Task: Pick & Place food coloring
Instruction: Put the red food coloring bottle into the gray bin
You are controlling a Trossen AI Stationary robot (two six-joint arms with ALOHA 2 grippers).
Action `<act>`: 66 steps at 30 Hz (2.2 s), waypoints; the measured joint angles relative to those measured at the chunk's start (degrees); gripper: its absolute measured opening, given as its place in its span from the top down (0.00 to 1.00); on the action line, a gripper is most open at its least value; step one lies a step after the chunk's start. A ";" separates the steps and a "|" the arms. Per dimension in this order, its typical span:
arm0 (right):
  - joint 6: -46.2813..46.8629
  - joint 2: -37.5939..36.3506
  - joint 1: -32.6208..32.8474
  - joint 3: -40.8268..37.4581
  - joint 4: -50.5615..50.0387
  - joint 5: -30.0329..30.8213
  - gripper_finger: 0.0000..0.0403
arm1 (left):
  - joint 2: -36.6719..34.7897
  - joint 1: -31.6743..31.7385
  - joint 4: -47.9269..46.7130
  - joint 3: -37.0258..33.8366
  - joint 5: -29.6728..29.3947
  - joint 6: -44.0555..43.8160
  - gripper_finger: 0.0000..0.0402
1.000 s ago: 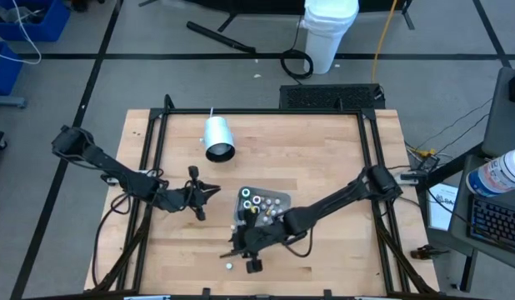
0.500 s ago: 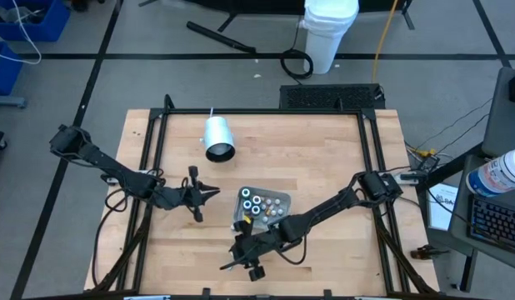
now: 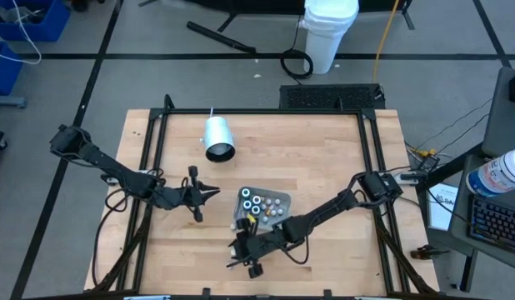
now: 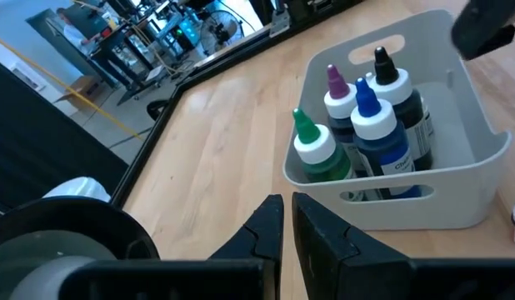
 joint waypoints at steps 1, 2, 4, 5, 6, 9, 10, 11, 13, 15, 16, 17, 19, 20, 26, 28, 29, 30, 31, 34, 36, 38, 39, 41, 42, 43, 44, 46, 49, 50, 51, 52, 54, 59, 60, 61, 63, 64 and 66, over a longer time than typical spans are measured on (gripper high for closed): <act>-0.16 0.00 0.00 -0.41 0.96 0.33 0.60 | 0.00 0.00 0.02 0.00 -0.02 0.00 0.91; -0.20 -0.03 0.07 -0.95 2.31 0.43 0.60 | 0.00 0.00 0.02 0.00 -0.06 -0.04 0.91; -0.14 -0.15 0.22 -2.44 4.43 0.46 0.59 | 0.00 0.00 0.02 0.00 -0.09 -0.02 0.91; -0.08 -0.13 0.26 -3.17 4.95 0.44 0.59 | 0.00 0.00 0.02 0.00 -0.11 0.01 0.91; -0.07 -0.04 0.31 -3.74 5.15 0.36 0.59 | 0.00 0.00 0.02 0.00 -0.15 0.13 0.91; -0.04 0.00 0.31 -4.19 5.42 0.22 0.59 | 0.00 0.00 0.02 0.00 -0.17 0.22 0.91; -0.06 -0.05 0.29 -4.20 5.88 0.22 0.59 | 0.00 0.00 0.02 0.00 -0.17 0.22 0.91; -0.13 -0.10 0.28 -4.34 6.05 0.26 0.59 | 0.00 0.00 0.02 0.00 -0.17 0.22 0.91; -0.24 -0.08 0.31 -4.50 5.71 0.37 0.59 | 0.00 0.00 0.02 0.00 -0.17 0.22 0.91; -0.47 -0.07 0.33 -4.55 5.54 0.51 0.59 | 0.00 0.00 0.02 0.00 -0.17 0.24 0.91; -0.77 -0.07 0.35 -4.55 5.81 0.51 0.59 | 0.00 0.00 0.02 0.00 -0.17 0.24 0.91; -1.01 -0.02 0.35 -4.55 6.25 0.51 0.59 | 0.00 0.00 0.00 0.00 -0.17 0.24 0.91; -1.27 0.83 0.33 -4.51 8.52 0.36 0.59 | 0.00 0.00 0.02 0.00 -0.17 0.39 0.91; -1.69 0.98 0.33 -4.53 8.72 0.24 0.59 | 0.00 0.00 0.03 0.00 -0.17 0.39 0.91; -1.75 2.76 0.31 -4.61 9.85 0.13 0.59 | 0.00 0.00 0.04 0.00 -0.17 0.37 0.91; -1.40 3.12 0.33 -4.56 11.07 0.12 0.59 | 0.02 0.00 -0.07 0.00 -0.17 0.35 0.91; -1.25 3.31 0.33 -4.43 11.77 0.13 0.59 | 0.02 0.00 0.02 0.00 -0.15 0.33 0.91; -1.25 3.40 0.33 -4.42 11.65 0.14 0.59 | 0.02 0.00 0.03 0.00 -0.15 0.20 0.91; -1.27 3.56 0.33 -4.45 11.57 0.11 0.59 | 0.02 0.00 -0.02 0.00 -0.15 0.07 0.91; -1.19 3.72 0.33 -4.55 11.76 0.07 0.60 | 0.02 0.00 0.00 0.00 -0.15 0.00 0.91; -1.11 3.87 0.31 -4.51 12.25 0.14 0.60 | 0.02 0.00 0.00 0.00 -0.15 0.02 0.91; -1.08 4.16 0.33 -4.51 11.90 0.14 0.60 | 0.02 0.00 0.02 0.00 -0.15 0.02 0.91; -0.87 4.37 0.33 -4.51 11.64 0.12 0.60 | 0.02 0.00 0.00 0.00 -0.15 0.02 0.91; -0.45 4.72 0.24 -4.51 11.98 0.13 0.60 | 0.02 0.00 0.02 0.00 -0.15 0.02 0.91; -0.49 4.72 0.24 -4.51 11.80 0.15 0.60 | 0.02 0.00 0.01 0.00 -0.15 0.02 0.91; -0.49 4.72 0.24 -4.51 11.94 0.12 0.60 | 0.02 0.00 0.00 0.00 -0.14 0.02 0.91; -0.48 4.72 0.24 -4.51 12.03 0.16 0.60 | 0.02 0.00 0.00 0.00 -0.14 0.02 0.91; -0.31 4.72 0.22 -4.51 12.01 0.16 0.60 | 0.02 0.00 0.00 0.00 -0.13 0.02 0.91; 0.15 4.72 0.20 -4.51 12.08 0.16 0.60 | 0.02 0.00 0.00 0.00 -0.13 0.02 0.91; 0.10 4.72 0.22 -4.51 12.25 0.16 0.60 | 0.02 0.00 0.00 0.00 -0.13 0.02 0.91; 0.08 4.72 0.22 -4.51 12.25 0.16 0.60 | 0.02 0.00 0.00 0.00 -0.13 0.02 0.91; 0.09 4.72 0.22 -4.51 12.17 0.16 0.60 | 0.02 0.00 0.00 0.00 -0.13 0.03 0.91; 0.36 4.72 0.21 -4.51 11.79 0.16 0.60 | 0.02 0.00 0.00 0.00 -0.12 0.04 0.91; 0.43 4.72 0.20 -4.51 11.69 0.16 0.60 | 0.02 0.00 0.00 0.00 -0.13 0.04 0.91; 0.43 4.72 0.20 -4.51 11.78 0.18 0.60 | 0.02 0.00 0.00 0.00 -0.13 0.04 0.91; 0.44 4.72 0.20 -4.51 11.78 0.18 0.60 | 0.02 0.00 0.00 0.00 -0.13 0.04 0.91; 0.71 4.72 0.20 -4.51 11.47 0.17 0.60 | 0.02 0.00 0.01 0.00 -0.12 0.04 0.91; 0.97 4.84 0.20 -4.51 11.36 0.18 0.60 | 0.02 0.00 0.01 0.00 -0.11 0.04 0.91; 1.25 5.26 0.17 -4.51 11.72 0.20 0.60 | 0.02 0.00 0.02 0.00 -0.11 0.04 0.91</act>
